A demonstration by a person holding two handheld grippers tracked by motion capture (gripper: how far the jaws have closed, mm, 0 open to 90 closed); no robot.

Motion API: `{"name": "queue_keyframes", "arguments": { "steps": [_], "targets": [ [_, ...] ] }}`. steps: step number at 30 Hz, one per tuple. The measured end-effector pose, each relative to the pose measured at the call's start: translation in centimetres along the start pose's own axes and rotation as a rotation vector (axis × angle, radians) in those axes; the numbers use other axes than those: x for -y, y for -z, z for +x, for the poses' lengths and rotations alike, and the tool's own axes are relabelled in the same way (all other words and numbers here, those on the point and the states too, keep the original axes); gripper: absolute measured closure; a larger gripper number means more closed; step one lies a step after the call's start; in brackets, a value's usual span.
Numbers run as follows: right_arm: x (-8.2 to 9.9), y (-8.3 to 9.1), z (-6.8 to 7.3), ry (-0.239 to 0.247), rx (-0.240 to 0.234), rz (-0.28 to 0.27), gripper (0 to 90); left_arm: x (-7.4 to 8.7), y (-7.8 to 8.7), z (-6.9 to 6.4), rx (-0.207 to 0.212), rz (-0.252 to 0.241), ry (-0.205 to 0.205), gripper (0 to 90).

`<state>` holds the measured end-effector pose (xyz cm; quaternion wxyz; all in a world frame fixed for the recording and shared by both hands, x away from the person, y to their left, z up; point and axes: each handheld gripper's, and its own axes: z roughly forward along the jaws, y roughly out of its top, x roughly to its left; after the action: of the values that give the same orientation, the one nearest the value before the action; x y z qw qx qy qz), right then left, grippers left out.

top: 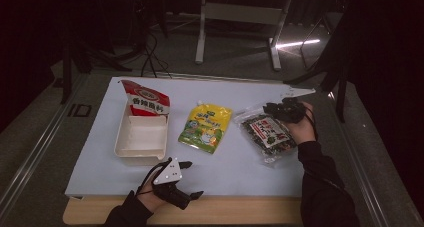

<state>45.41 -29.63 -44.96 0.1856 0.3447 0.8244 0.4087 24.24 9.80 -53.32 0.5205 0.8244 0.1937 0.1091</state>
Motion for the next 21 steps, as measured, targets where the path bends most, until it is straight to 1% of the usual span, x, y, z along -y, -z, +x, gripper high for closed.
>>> {"name": "queue_keyframes", "arguments": {
  "steps": [1, 4, 5, 6, 7, 8, 9, 13, 16, 18, 21],
  "targets": [
    [0.4, -0.1, -0.3, -0.005, 0.014, 0.008, 81.5, 0.0, 0.0, 0.0, -0.001, -0.002, 0.000, 4.2],
    [1.5, -0.4, -1.3, -0.043, 0.023, 0.035, 89.7, 0.0, 0.0, 0.0, 0.001, 0.001, 0.000, 4.2],
    [1.5, -0.4, -1.3, -0.043, 0.023, 0.035, 89.7, 0.0, 0.0, 0.0, 0.001, 0.001, 0.000, 4.2],
    [2.6, -0.7, -2.2, -0.074, 0.040, 0.053, 90.0, 0.1, 0.0, 0.0, 0.002, 0.003, 0.003, 4.2],
    [2.6, -0.7, -2.2, -0.074, 0.040, 0.053, 90.0, 0.1, 0.0, 0.0, 0.002, 0.003, 0.003, 4.3],
    [3.4, -0.9, -2.8, -0.098, 0.057, 0.068, 90.0, 0.1, 0.0, -0.1, 0.003, 0.006, 0.005, 4.2],
    [3.9, -0.9, -3.2, -0.116, 0.062, 0.074, 90.0, 0.1, -0.1, -0.1, 0.004, 0.006, 0.005, 4.3],
    [5.7, -0.9, -4.7, -0.158, 0.117, 0.097, 90.0, 0.1, -0.1, -0.2, 0.007, 0.007, 0.007, 4.3],
    [6.8, -0.8, -5.6, -0.163, 0.171, 0.145, 90.0, 0.1, -0.1, -0.2, 0.005, 0.004, 0.010, 4.2],
    [7.5, -0.7, -6.2, -0.191, 0.180, 0.158, 90.0, 0.1, 0.0, -0.3, 0.004, 0.003, 0.007, 4.2],
    [8.4, -0.7, -6.7, -0.207, 0.198, 0.178, 90.0, 0.1, 0.0, -0.2, 0.005, 0.004, 0.009, 4.3]
  ]
}}
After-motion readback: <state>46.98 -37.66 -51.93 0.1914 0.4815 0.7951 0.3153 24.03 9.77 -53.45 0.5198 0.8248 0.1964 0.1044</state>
